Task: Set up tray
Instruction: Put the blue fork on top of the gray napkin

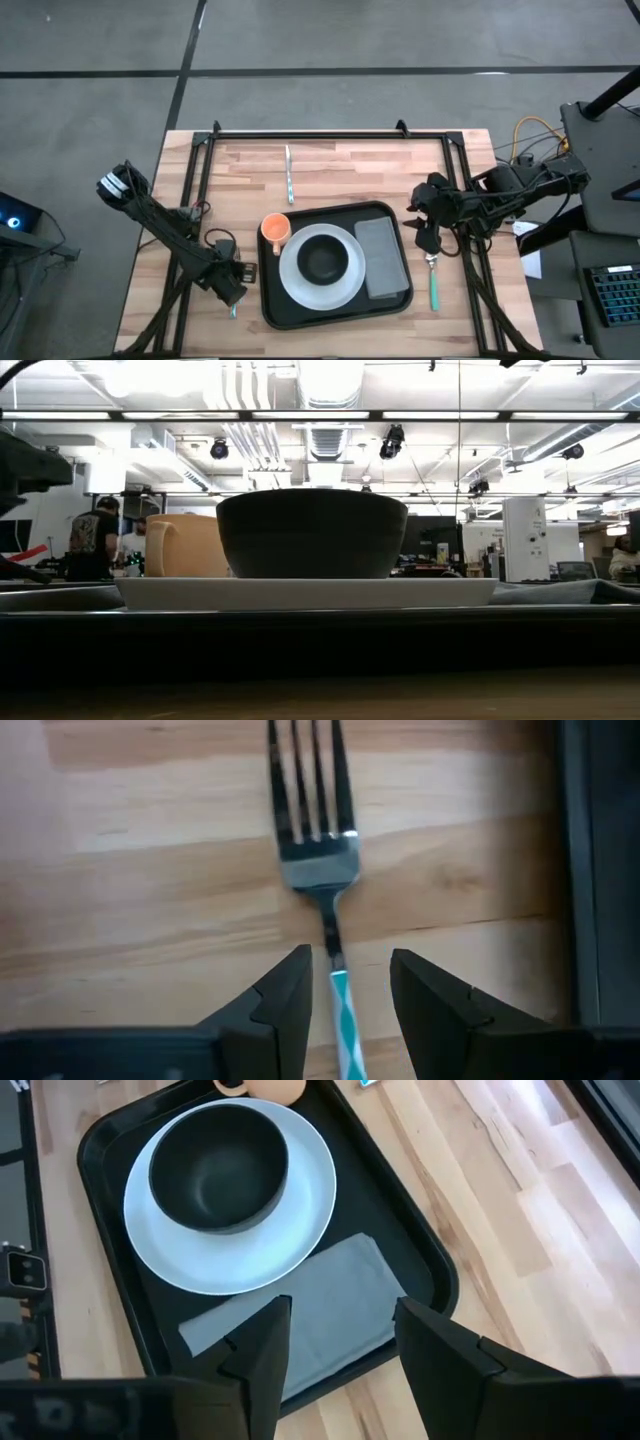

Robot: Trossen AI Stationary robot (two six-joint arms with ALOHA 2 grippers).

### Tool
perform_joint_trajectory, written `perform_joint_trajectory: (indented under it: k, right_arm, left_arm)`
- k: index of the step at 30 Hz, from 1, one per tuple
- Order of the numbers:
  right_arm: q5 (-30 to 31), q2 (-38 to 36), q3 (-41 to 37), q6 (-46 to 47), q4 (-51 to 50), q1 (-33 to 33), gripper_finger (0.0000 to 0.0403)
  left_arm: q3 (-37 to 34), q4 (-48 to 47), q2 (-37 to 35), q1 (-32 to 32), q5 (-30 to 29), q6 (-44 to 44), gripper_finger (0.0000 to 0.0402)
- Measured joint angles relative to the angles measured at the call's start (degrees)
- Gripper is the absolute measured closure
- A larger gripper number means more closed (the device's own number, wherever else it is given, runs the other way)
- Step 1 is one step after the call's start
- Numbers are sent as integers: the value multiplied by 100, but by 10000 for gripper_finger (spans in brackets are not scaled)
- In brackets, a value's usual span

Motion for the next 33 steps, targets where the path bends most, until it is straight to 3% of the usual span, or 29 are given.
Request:
perform_joint_trajectory:
  k: [9,19,30,33]
  right_arm:
    - [-257,-7,2,46,27,-2,234]
    - [-423,-5,2,44,42,0,234]
    - [-605,-7,2,-4,325,0,236]
    - [-606,-7,4,-19,329,0,241]
  left_arm:
    - [146,-5,664,58,295,-5,283]
    - [193,-49,831,350,363,-29,289]
    - [189,-165,838,467,201,22,384]
    - [190,-181,835,469,125,38,394]
